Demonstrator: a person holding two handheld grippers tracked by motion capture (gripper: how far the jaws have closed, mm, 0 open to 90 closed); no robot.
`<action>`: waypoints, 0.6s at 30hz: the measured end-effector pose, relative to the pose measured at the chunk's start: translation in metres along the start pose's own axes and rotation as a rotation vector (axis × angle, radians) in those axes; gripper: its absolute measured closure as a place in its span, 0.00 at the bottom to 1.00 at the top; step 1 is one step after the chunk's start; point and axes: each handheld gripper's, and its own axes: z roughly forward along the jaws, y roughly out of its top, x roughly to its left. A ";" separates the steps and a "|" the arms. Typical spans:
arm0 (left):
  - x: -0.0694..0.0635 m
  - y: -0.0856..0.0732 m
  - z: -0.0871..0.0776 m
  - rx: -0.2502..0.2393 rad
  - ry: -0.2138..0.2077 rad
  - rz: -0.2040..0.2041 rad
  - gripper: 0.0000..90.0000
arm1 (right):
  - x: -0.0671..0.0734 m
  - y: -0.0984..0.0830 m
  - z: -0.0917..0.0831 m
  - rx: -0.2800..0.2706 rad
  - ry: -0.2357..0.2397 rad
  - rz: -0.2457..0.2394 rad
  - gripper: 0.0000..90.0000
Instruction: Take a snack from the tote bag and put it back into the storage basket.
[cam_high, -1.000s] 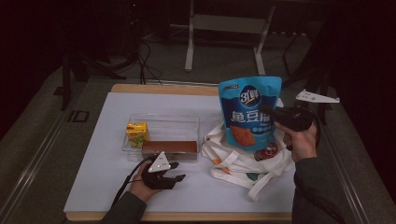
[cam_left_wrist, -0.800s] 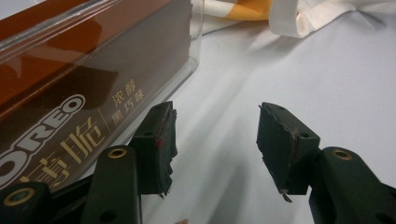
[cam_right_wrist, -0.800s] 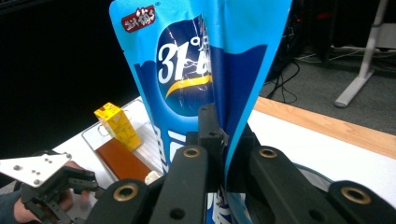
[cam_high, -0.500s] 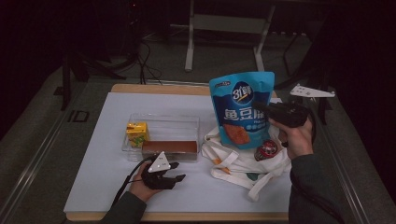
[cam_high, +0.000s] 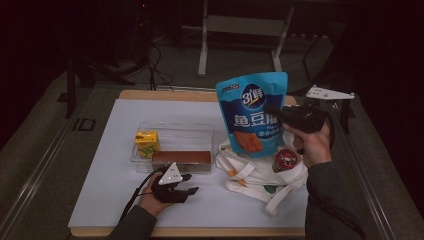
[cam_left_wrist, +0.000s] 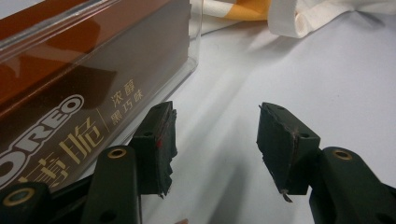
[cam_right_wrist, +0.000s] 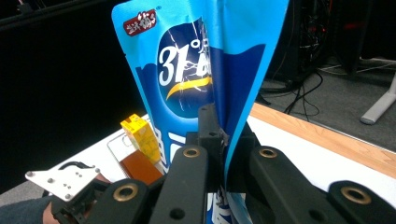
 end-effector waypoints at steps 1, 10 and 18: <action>0.000 0.000 0.000 0.000 0.000 0.000 0.52 | 0.000 0.000 0.000 0.000 0.000 0.000 0.98; 0.000 0.000 0.000 0.000 -0.003 0.000 0.52 | 0.009 0.008 0.005 -0.014 0.030 -0.007 0.98; 0.000 0.000 0.000 -0.001 -0.003 -0.002 0.52 | 0.017 0.014 0.015 -0.021 0.052 -0.011 0.98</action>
